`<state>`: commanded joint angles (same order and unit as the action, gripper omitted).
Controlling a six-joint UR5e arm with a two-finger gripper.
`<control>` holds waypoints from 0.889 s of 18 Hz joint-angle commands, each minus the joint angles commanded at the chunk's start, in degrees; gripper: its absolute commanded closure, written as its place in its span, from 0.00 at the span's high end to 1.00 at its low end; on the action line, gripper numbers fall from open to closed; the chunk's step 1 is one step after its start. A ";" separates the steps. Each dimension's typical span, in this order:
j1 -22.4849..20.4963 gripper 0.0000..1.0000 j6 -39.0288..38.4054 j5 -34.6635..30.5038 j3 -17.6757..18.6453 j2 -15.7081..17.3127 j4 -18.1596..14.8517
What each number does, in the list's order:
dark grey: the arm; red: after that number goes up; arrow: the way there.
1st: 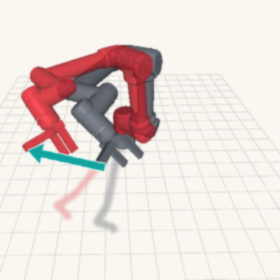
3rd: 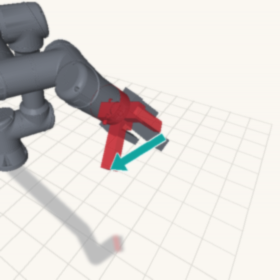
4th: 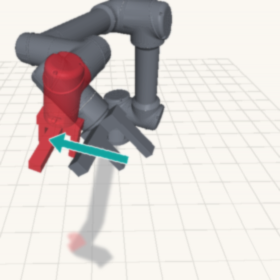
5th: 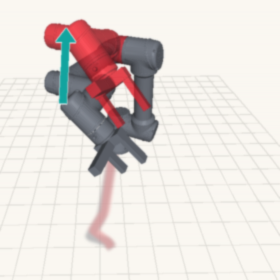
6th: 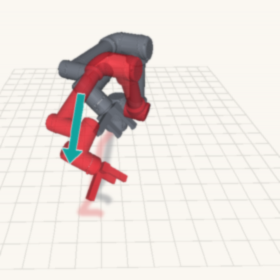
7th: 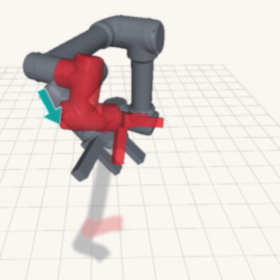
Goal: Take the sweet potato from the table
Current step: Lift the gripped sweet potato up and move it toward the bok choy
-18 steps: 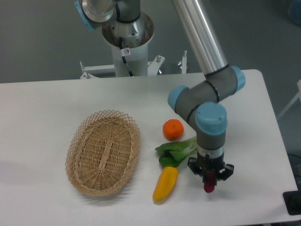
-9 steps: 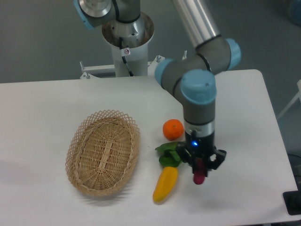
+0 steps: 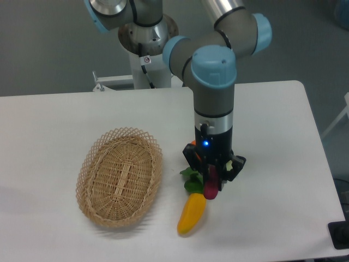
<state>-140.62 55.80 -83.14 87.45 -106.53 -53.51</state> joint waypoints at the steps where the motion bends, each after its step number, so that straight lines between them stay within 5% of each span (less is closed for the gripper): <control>1: -0.09 0.33 0.79 -0.09 0.09 0.44 -1.75; 7: -0.44 0.33 5.90 -0.44 -1.58 1.50 -8.80; 16: -0.44 0.33 6.07 -0.44 -1.76 1.41 -8.54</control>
<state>-141.06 61.87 -83.58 85.69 -105.12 -62.05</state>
